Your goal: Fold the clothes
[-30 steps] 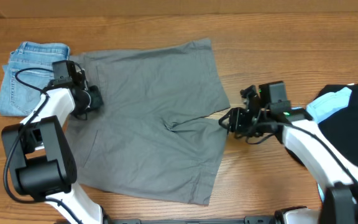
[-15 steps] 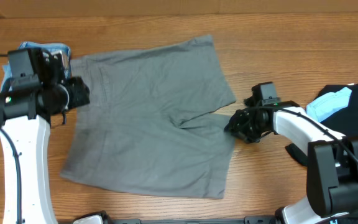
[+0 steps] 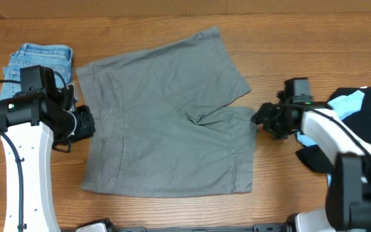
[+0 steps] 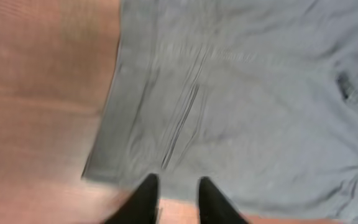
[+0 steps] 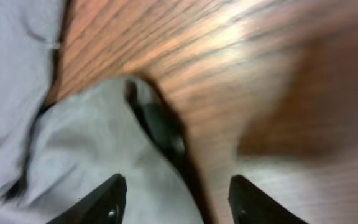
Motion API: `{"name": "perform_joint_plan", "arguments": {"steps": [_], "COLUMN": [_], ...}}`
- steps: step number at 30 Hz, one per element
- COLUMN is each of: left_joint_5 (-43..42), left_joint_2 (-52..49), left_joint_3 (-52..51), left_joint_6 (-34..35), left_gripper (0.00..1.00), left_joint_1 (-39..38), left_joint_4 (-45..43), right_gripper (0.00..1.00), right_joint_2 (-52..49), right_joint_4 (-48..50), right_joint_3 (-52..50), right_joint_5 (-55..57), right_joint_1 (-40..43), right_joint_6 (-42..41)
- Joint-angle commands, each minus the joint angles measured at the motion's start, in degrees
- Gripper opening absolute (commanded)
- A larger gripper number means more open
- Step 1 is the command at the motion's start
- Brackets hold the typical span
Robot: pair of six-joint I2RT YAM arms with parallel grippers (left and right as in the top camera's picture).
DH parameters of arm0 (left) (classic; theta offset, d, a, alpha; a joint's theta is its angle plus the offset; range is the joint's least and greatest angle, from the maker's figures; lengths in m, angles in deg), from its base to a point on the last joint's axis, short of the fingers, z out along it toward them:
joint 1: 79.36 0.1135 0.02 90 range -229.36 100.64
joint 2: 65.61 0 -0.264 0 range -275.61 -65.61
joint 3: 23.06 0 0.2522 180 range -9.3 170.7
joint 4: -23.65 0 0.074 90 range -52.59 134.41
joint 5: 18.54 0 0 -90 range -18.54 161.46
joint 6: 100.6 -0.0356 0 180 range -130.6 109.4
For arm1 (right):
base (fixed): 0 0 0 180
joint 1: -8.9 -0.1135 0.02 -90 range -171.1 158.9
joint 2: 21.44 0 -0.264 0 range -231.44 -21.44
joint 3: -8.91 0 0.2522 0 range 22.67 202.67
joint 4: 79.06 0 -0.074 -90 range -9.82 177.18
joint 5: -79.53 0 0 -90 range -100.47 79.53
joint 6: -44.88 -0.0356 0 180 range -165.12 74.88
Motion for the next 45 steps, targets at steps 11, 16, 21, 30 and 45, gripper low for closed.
{"name": "perform_joint_plan", "arguments": {"steps": [11, 16, 21, 30, 45], "left_joint_5": [2.8, 0.3, -3.9, -2.5, -0.3], "left_joint_2": [6.9, 6.9, 6.2, 5.1, 5.1], "left_joint_3": [-15.4, -29.1, -38.2, -43.9, -44.0], "left_joint_6": [7.6, 13.2, 13.4, 14.5, 15.8], "left_gripper": [0.48, 0.67, 0.70, 0.36, 0.63], "left_joint_1": [14.6, 21.2, 24.4, 24.4, 24.4], "left_joint_4": [-3.1, -13.7, -21.3, -28.7, -25.1], "right_gripper": [0.72, 0.73, 0.73, 0.75, 0.78], "right_joint_2": [28.7, 28.1, 27.1, 26.8, 26.7], "right_joint_4": [-23.1, -31.0, -32.3, -32.1, -32.4], "right_joint_3": [4.8, 4.2, 2.0, 1.8, 1.8], "right_joint_5": [-3.8, -4.6, -4.6, -4.6, -3.9], "right_joint_1": [1.2, 1.2, 1.2, 1.2, 1.2], "right_joint_6": [4.3, 4.3, 4.3, 4.3, 3.9]}}
